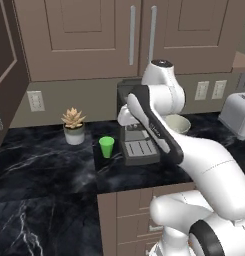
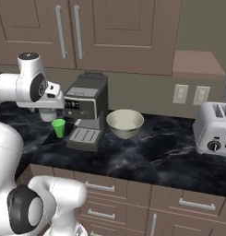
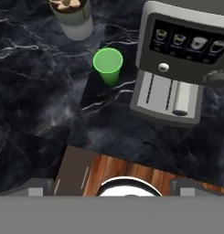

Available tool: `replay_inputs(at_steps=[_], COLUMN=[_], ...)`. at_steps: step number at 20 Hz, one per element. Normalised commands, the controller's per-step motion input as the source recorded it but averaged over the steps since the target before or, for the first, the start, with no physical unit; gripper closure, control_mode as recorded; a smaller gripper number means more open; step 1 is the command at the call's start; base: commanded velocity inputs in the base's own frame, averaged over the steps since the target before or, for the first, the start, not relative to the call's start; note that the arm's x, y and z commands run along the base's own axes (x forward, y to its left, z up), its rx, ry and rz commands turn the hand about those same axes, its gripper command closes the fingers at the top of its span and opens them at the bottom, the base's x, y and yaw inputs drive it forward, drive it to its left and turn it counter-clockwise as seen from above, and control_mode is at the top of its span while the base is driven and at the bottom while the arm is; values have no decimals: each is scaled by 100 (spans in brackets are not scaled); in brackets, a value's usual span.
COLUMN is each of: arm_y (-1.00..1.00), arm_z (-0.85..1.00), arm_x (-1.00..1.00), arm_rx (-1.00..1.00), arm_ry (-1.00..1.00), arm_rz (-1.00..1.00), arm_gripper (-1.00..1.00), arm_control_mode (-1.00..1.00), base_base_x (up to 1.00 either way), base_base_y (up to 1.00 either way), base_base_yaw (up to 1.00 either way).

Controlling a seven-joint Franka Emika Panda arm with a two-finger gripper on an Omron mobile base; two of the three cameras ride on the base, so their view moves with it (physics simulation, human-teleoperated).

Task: Pick the cup and bowl from the counter and place them on the counter next to the sink.

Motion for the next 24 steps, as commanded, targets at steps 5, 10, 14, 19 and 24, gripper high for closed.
replay_inputs(at_steps=[5, 10, 14, 19, 24], arm_y=[11, 26, 62, 46, 7], arm_z=[0, -12, -18, -6, -40], arm_x=[56, 50, 14, 10, 26], arm_rx=[-7, -5, 0, 0, 0], arm_ry=[0, 0, 4, 8, 2], arm_rz=[6, 0, 0, 0, 0], arm_gripper=[-100, -100, -100, -100, -100], arm_control_mode=[-100, -100, -100, -100, -100], base_base_x=[0, 0, 0, 0, 0], base_base_y=[0, 0, 0, 0, 0], base_base_yaw=[0, 0, 0, 0, 0])
